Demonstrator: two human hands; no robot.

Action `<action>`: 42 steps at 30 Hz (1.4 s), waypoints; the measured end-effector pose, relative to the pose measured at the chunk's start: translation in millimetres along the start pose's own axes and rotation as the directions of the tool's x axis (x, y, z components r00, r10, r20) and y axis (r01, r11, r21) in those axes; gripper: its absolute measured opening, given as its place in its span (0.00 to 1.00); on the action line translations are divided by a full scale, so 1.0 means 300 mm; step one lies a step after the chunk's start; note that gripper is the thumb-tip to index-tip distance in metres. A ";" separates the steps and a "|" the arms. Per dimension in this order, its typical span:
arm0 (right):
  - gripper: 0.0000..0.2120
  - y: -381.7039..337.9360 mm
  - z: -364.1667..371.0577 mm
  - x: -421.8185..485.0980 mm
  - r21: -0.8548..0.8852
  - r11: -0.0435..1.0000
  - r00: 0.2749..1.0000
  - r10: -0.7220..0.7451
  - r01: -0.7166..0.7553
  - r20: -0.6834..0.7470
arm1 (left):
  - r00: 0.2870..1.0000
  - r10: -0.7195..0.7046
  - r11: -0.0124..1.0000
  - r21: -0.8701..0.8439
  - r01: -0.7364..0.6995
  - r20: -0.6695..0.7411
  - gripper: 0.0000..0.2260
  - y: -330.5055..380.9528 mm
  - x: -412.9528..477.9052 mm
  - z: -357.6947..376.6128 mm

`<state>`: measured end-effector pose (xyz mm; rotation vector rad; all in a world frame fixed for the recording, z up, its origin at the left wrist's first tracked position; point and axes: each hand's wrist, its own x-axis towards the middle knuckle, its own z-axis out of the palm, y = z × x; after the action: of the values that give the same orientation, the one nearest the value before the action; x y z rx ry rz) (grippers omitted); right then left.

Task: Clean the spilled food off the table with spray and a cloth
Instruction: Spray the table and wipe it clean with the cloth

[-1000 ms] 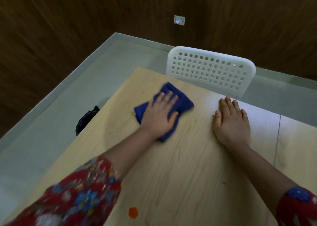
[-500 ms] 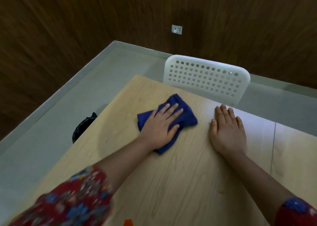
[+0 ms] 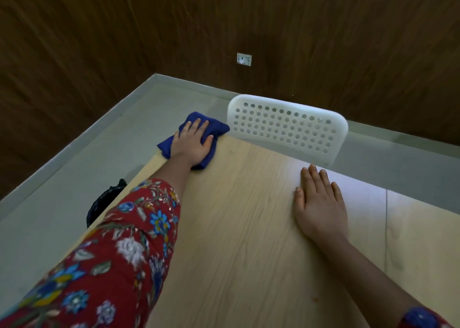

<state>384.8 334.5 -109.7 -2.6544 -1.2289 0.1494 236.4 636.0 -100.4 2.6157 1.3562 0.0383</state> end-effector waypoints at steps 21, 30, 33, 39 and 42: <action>0.18 0.302 -0.150 -0.305 0.793 0.605 0.894 0.393 -0.076 -0.214 | 0.942 0.334 0.943 -0.013 -0.333 0.037 0.25 0.422 -0.583 0.115; 0.21 0.352 -0.110 -0.326 0.900 0.428 0.665 0.649 0.080 -0.368 | 0.909 0.400 0.916 -0.007 -0.402 0.119 0.25 0.973 -0.572 0.192; 0.21 0.351 -0.120 -0.319 0.914 0.393 0.683 0.641 0.099 -0.349 | 0.836 0.531 0.845 -0.017 -0.534 0.140 0.25 1.007 -0.784 0.215; 0.23 0.330 -0.123 -0.330 0.860 0.501 0.790 0.489 0.092 -0.369 | 0.938 0.344 0.937 0.055 -0.346 0.046 0.26 0.603 -0.855 0.179; 0.21 0.313 -0.116 -0.330 0.818 0.571 0.844 0.401 0.073 -0.355 | 0.998 0.034 0.999 0.037 -0.036 0.052 0.25 0.598 -0.768 0.171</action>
<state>396.7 194.6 -97.5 -1.7799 -0.4984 0.0148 253.3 340.1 -102.4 2.6522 1.3069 -0.0503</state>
